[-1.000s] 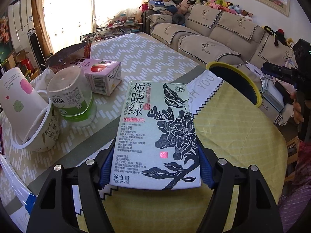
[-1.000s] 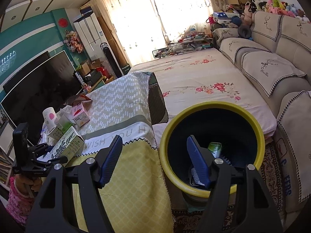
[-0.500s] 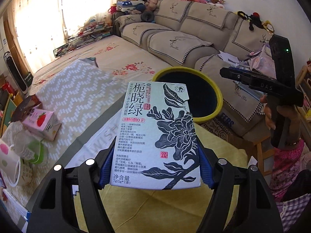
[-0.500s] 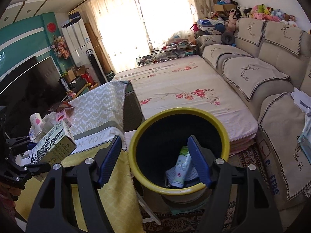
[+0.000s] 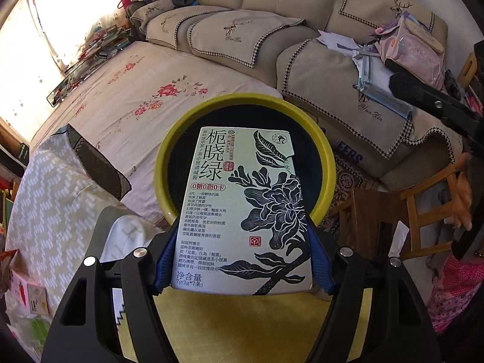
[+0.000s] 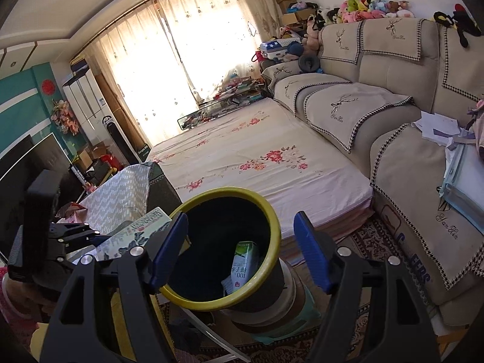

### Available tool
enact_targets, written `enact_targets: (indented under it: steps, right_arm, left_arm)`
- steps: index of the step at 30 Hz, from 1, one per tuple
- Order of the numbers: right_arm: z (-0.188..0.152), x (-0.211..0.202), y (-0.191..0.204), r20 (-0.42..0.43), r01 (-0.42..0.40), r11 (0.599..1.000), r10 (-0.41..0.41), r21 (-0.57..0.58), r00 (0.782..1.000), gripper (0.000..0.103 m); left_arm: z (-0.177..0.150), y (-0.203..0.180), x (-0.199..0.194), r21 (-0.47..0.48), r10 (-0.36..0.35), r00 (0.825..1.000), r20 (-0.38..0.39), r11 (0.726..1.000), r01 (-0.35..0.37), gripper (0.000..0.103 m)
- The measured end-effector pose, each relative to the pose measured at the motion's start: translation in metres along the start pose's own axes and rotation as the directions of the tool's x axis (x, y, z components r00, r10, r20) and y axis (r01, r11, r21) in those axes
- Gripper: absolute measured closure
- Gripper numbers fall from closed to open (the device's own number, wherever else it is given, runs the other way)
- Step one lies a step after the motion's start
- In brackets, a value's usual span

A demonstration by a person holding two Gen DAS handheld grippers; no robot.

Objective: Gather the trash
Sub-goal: 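Carry the tea box over the bin and open the left gripper, then reach the left gripper to the white-and-blue wrapper and grasp it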

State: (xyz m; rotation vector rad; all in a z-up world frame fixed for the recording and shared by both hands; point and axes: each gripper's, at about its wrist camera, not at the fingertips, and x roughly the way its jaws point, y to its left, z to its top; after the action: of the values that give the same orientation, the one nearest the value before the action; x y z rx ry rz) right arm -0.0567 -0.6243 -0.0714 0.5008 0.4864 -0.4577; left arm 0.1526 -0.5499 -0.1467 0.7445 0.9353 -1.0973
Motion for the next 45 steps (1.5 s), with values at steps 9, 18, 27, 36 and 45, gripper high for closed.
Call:
enact_targets:
  steps: [9, 18, 27, 36, 45]
  right_arm:
    - [0.003, -0.005, -0.019, 0.023, 0.015, 0.999, -0.016, 0.050, 1.000, 0.033]
    - [0.008, -0.001, 0.022, 0.022, -0.053, 0.999, 0.053, -0.010, 0.998, 0.032]
    - [0.031, 0.023, 0.172, 0.057, -0.284, 0.940, 0.299, -0.189, 0.952, 0.027]
    - [-0.002, 0.066, 0.322, -0.002, -0.407, 0.835, 0.438, -0.372, 0.899, 0.027]
    - [-0.028, 0.093, 0.323, -0.017, -0.335, 0.864, 0.355, -0.376, 0.935, 0.026]
  left_arm:
    - [0.024, 0.002, 0.039, -0.040, 0.025, 1.000, -0.003, 0.999, -0.025, 0.026]
    - [-0.040, 0.044, -0.064, -0.190, 0.131, 0.940, 0.315, 0.979, -0.073, 0.020]
    - [-0.175, 0.117, -0.190, -0.484, 0.464, 0.748, 0.474, 0.847, -0.219, 0.012]
    - [-0.311, 0.226, -0.221, -0.738, 0.674, 0.711, 0.201, 0.582, -0.342, 0.012]
    - [-0.388, 0.299, -0.160, -0.807, 0.609, 0.788, -0.090, 0.419, -0.416, 0.012]
